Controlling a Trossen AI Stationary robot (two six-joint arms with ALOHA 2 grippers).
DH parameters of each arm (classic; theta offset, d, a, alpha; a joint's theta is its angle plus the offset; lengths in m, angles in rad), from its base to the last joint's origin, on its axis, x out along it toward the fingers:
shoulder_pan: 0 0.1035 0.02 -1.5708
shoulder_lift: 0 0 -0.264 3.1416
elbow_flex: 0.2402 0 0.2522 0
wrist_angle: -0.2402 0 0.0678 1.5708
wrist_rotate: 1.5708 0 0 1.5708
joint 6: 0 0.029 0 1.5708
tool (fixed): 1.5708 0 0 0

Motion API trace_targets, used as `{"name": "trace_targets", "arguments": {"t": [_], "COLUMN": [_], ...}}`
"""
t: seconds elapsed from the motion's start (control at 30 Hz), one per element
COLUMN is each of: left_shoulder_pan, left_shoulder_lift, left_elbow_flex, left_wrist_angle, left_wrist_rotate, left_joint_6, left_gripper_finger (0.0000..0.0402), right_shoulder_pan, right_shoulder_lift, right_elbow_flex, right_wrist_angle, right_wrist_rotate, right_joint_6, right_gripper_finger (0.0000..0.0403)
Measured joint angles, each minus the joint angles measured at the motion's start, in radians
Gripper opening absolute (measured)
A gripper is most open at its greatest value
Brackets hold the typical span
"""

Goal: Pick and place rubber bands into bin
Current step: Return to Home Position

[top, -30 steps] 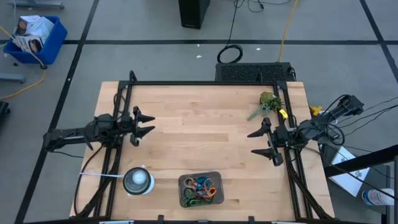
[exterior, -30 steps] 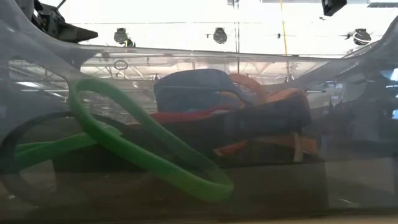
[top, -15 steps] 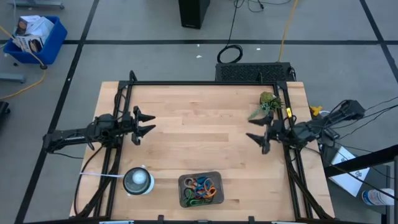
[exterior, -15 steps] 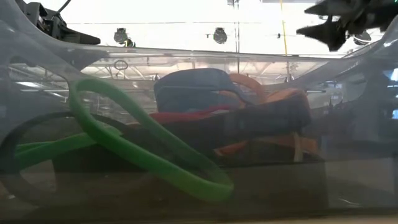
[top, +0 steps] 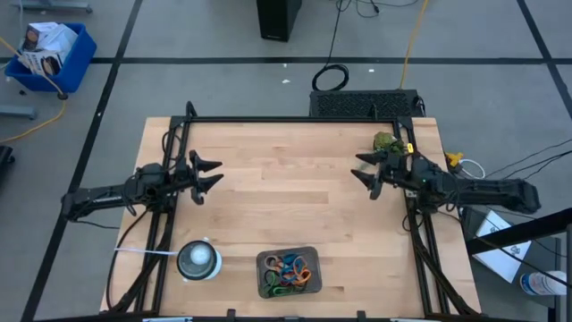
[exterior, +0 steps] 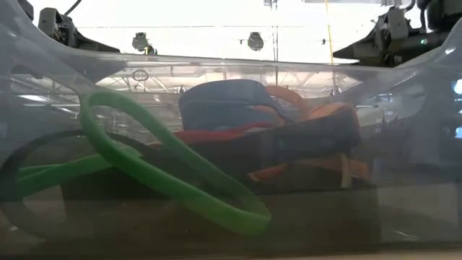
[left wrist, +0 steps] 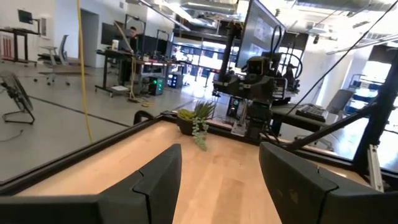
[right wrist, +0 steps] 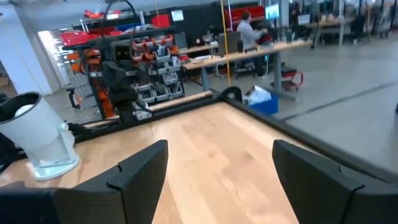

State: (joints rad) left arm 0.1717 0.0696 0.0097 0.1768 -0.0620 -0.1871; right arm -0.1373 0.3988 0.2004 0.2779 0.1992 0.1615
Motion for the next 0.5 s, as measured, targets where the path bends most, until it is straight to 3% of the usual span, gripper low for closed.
{"name": "trace_targets", "arguments": {"t": [0.1,0.33,0.5], "left_shoulder_pan": [0.009,0.021,0.021], "left_shoulder_lift": [0.000,0.000,0.000], "left_elbow_flex": [0.000,0.000,0.000], "left_wrist_angle": [0.000,0.002,0.000], "left_wrist_rotate": [0.000,0.006,0.008], "left_joint_6": [-0.003,-0.005,0.011], "left_gripper_finger": [0.0223,0.0223,0.0223], "right_shoulder_pan": [-0.067,-0.082,-0.082], "right_shoulder_lift": [-0.007,-0.061,-0.092], "right_elbow_flex": [-0.035,-0.154,-0.164], "right_wrist_angle": [0.009,0.206,0.150], "right_wrist_rotate": [-0.068,-0.074,-0.074], "right_joint_6": [0.038,0.062,0.082], "right_gripper_finger": [0.0283,0.0287,0.0282]}}
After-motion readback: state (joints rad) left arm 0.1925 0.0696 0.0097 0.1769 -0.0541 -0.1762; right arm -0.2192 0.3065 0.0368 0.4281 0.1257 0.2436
